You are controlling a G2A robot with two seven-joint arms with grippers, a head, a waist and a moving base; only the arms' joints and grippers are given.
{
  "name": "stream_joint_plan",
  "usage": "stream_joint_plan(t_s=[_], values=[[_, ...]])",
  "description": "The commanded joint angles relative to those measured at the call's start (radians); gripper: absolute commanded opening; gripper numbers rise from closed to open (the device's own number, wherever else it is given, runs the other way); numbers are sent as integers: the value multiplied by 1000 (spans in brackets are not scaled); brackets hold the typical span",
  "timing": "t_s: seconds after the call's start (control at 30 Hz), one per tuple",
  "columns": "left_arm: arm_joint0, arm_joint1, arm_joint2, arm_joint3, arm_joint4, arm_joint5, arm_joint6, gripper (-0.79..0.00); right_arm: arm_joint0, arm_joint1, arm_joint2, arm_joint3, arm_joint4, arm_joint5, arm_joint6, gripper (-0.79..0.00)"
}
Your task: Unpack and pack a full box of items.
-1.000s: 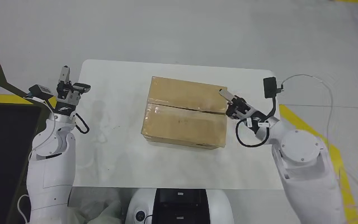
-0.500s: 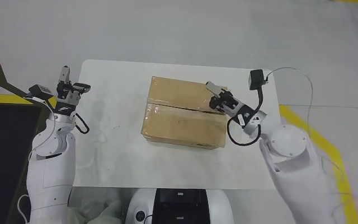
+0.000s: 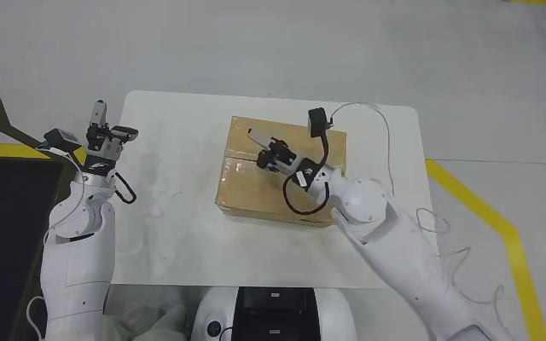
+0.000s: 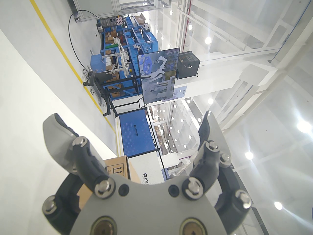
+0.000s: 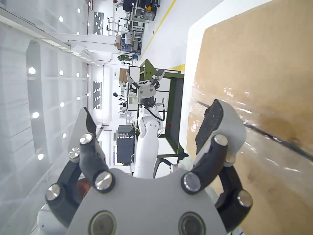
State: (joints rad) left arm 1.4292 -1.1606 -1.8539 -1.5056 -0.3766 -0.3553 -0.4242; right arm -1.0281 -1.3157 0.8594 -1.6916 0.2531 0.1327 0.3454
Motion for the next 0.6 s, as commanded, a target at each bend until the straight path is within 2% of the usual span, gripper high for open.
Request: stream_joint_plan(t_s=[0.0, 0.57], values=[[0, 0, 0, 0, 0, 0, 0, 0, 28, -14, -33, 29, 3, -11, -24, 0], [0, 0, 0, 0, 0, 0, 0, 0, 230, -121, -188, 281, 80, -38, -4, 0]])
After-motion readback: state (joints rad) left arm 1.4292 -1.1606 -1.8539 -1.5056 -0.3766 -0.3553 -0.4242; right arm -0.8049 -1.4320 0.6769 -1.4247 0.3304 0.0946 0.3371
